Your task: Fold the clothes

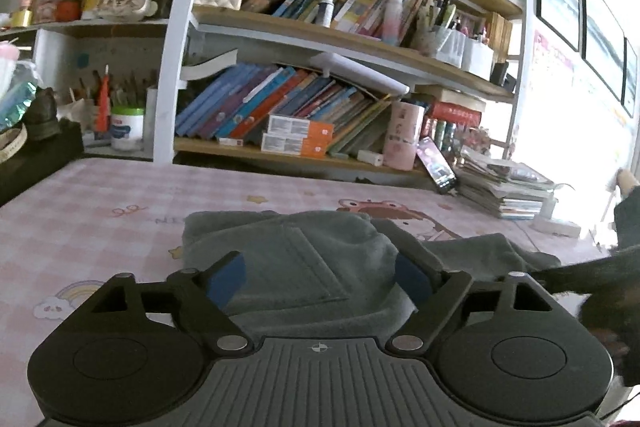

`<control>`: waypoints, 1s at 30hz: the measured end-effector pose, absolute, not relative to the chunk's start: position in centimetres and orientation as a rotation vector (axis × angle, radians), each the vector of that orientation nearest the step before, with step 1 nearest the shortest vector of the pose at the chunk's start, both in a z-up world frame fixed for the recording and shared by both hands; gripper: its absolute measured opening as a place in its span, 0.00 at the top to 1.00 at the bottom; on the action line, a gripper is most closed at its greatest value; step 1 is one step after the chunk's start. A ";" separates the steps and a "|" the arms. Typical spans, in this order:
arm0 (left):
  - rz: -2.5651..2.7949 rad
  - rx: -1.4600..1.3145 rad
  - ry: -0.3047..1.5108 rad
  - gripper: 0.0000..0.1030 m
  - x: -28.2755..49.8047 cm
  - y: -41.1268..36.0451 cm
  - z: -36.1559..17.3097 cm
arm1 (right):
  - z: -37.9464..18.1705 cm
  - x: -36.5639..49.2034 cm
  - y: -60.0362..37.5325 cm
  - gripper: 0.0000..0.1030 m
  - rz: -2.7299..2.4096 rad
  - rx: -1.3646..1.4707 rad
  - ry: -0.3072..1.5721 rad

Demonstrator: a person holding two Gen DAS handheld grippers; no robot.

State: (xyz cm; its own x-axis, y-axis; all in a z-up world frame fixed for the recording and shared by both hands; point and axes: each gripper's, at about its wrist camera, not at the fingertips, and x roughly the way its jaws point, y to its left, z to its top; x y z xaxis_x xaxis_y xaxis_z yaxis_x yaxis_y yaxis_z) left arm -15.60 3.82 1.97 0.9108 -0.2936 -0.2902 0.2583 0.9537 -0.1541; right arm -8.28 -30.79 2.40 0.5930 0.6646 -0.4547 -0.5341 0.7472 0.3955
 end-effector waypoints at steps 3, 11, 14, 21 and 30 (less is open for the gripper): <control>-0.280 -0.116 0.298 0.07 -15.8 3.9 1.8 | 3.1 -9.2 -33.5 0.00 0.614 0.230 0.614; -0.291 -0.092 0.279 0.01 -16.0 3.2 1.6 | 3.1 -10.1 -41.1 0.02 0.409 0.414 0.656; -0.306 -0.093 0.289 0.00 -16.1 3.0 1.5 | 2.0 -10.1 -42.5 0.04 0.385 0.506 0.704; -0.356 -0.102 0.297 0.00 -16.6 2.3 1.6 | 1.0 -9.3 -41.5 0.28 0.403 0.579 0.770; -0.366 -0.134 0.292 0.00 -16.9 3.2 0.8 | 0.9 -7.5 -40.4 0.41 0.365 0.645 0.803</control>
State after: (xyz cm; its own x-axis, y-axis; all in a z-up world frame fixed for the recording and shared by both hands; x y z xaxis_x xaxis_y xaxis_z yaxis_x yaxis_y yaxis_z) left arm -16.90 3.15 0.82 0.8923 -0.3713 -0.2569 0.3329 0.9254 -0.1812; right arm -7.47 -40.42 0.88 0.6483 0.5309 -0.5457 -0.0624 0.7513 0.6570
